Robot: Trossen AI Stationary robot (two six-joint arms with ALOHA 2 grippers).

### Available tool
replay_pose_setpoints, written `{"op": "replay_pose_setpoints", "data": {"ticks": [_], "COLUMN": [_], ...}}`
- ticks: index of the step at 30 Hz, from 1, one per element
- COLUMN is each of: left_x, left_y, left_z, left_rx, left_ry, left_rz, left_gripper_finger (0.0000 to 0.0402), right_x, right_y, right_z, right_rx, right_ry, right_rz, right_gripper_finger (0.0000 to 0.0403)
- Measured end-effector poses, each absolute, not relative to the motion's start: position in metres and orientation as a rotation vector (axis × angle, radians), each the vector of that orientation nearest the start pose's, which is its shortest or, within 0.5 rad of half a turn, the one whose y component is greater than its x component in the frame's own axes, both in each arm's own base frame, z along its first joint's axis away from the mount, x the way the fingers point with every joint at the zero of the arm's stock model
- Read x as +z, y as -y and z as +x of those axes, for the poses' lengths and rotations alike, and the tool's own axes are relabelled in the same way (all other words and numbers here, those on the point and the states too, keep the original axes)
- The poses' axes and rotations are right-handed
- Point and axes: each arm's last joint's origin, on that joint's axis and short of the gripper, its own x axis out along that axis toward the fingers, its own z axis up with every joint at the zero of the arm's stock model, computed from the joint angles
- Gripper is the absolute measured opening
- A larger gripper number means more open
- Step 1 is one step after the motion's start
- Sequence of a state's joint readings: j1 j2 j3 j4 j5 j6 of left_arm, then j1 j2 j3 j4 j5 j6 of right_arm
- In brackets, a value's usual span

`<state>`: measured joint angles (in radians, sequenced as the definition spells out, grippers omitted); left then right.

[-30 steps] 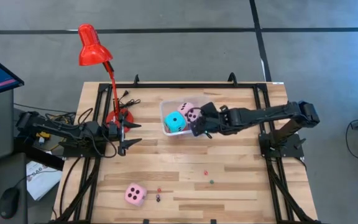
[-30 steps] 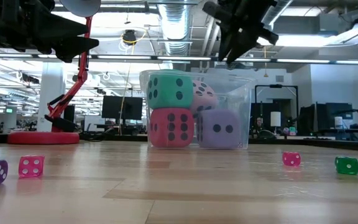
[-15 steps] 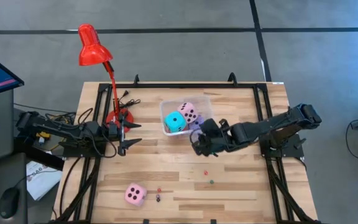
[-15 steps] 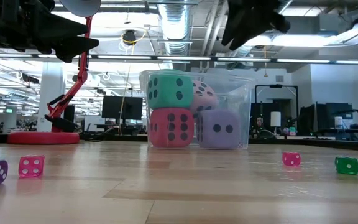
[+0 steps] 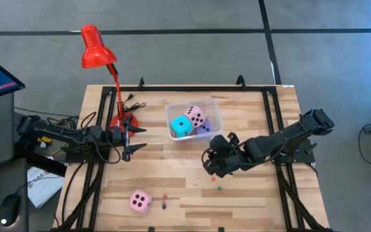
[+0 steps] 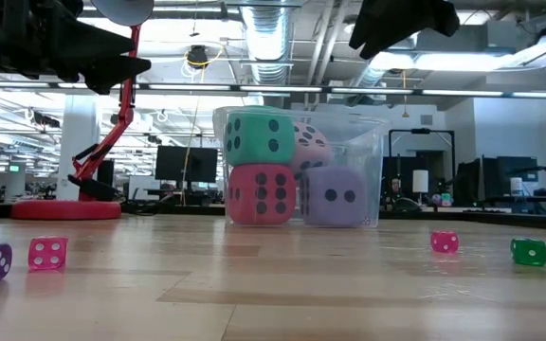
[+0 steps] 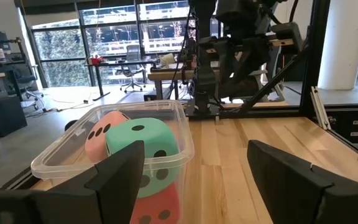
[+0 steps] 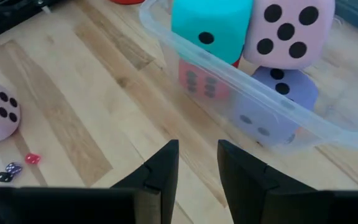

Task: Pick & Place Dice
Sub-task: Put the small red die into the transparent bin

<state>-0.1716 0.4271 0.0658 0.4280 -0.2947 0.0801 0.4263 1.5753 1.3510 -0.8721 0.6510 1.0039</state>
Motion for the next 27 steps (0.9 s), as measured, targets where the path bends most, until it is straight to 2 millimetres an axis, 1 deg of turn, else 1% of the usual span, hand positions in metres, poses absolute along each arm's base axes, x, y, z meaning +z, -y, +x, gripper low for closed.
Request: {"op": "replay_pose_setpoints", "data": {"ticks": [3,9,22,27], "left_x": [0.189,0.189,0.189,0.189], "left_y": [0.013,0.013,0.013,0.013], "left_z": [0.125,0.125,0.125,0.125], "left_rx": [0.126,0.126,0.126,0.127], "left_ry": [0.059,0.059,0.059,0.055], "left_rz": [0.088,0.082,0.082,0.136], "left_gripper_finger": [0.0274,0.0274,0.0274,0.0274], "right_x": [0.291,0.292,0.300,0.302], "right_y": [-0.114,-0.114,-0.117,-0.118], "right_z": [0.294,0.296,0.308,0.311], "right_rx": [-0.626,-0.622,-0.569,-0.554], "right_ry": [-0.722,-0.708,-0.582,-0.550], "right_rz": [0.364,0.378,0.485,0.512], "right_gripper_finger": [0.0108,0.0108,0.0108,0.0108]}}
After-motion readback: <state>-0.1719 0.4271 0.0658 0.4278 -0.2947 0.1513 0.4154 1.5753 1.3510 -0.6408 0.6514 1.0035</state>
